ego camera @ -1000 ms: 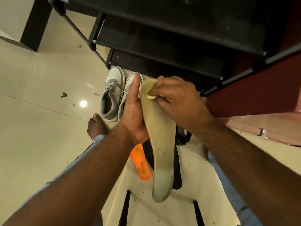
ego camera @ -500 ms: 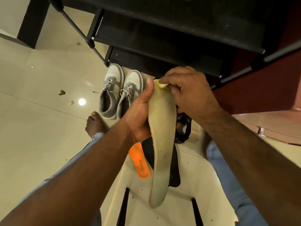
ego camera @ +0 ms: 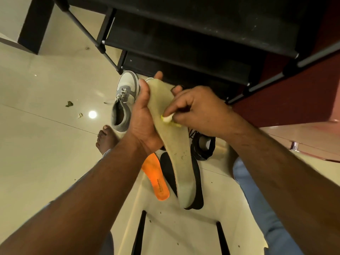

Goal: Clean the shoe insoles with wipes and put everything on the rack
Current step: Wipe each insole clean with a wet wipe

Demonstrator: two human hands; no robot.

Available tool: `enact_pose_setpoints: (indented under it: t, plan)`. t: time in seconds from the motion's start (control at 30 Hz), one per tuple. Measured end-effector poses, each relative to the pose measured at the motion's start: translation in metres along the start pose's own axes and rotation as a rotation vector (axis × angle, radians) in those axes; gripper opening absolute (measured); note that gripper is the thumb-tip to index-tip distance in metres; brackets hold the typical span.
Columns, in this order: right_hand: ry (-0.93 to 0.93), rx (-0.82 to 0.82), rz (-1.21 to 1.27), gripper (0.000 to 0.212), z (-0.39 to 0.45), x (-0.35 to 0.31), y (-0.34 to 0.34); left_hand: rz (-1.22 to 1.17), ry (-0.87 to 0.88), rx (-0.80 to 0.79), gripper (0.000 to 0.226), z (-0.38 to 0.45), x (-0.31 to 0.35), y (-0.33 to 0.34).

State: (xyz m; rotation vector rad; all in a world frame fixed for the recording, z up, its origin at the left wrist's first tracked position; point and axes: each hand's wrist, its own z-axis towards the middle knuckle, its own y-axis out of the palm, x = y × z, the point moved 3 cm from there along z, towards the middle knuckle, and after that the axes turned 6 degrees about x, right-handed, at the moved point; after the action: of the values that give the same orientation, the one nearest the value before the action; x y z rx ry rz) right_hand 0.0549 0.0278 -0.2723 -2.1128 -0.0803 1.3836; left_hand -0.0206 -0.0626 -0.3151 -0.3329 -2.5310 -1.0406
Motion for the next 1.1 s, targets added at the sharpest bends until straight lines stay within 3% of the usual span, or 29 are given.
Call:
enact_pose_setpoints:
  t: [0.07,0.17,0.23,0.27,0.37,0.4,0.43,0.53,0.6,0.67,0.77,0.8,0.9,0.97,1.0,1.1]
  plan:
    - [0.019,-0.067,0.046,0.018,0.000,-0.001,0.003,-0.019,0.015,0.023,0.066,0.001,0.003,-0.002]
    - [0.047,0.301,0.093,0.017,0.002,0.007,-0.007,0.067,-0.001,0.044,0.068,0.001,-0.004,0.003]
    - [0.047,0.417,0.078,0.017,0.001,0.010,-0.010,0.103,-0.025,0.007,0.073,-0.001,-0.008,0.007]
    - [0.032,0.361,0.053,0.017,0.001,0.008,-0.008,0.108,-0.035,-0.003,0.075,-0.001,-0.009,0.007]
    - [-0.007,-0.078,0.077,0.017,-0.002,-0.004,0.004,0.070,-0.034,0.003,0.080,0.001,-0.006,-0.001]
    - [-0.008,-0.156,0.103,0.017,-0.002,-0.007,0.005,0.048,-0.042,0.006,0.081,0.001,-0.005,-0.003]
    - [0.001,-0.133,0.122,0.016,-0.001,-0.006,0.004,0.031,-0.053,0.003,0.081,0.002,-0.005,-0.004]
    - [0.056,0.295,0.144,0.017,0.002,0.005,-0.010,0.079,-0.154,0.020,0.075,0.000,-0.013,-0.001]
    - [0.062,0.425,0.127,0.016,0.001,0.008,-0.011,0.132,-0.210,0.035,0.069,-0.003,-0.017,0.001]
    - [0.006,0.299,0.073,0.017,0.002,0.003,-0.006,0.109,-0.226,0.041,0.066,-0.004,-0.018,0.000]
    - [-0.047,-0.080,0.067,0.019,-0.001,-0.008,0.004,-0.017,-0.201,0.049,0.054,-0.001,-0.012,-0.004]
    - [-0.045,-0.086,0.079,0.018,0.000,-0.008,0.004,-0.032,-0.198,0.041,0.054,0.000,-0.011,-0.005]
    - [-0.020,0.288,0.060,0.016,0.002,0.000,-0.005,0.047,-0.208,0.015,0.068,-0.002,-0.016,0.000]
    - [-0.042,0.390,0.030,0.015,0.002,0.001,-0.006,0.085,-0.219,0.018,0.074,-0.003,-0.018,0.002]
    - [-0.058,0.321,0.031,0.016,0.002,0.000,-0.004,0.075,-0.214,0.024,0.074,-0.004,-0.017,0.002]
    - [-0.071,-0.124,0.051,0.018,-0.001,-0.009,0.005,-0.009,-0.204,0.045,0.077,-0.003,-0.012,-0.003]
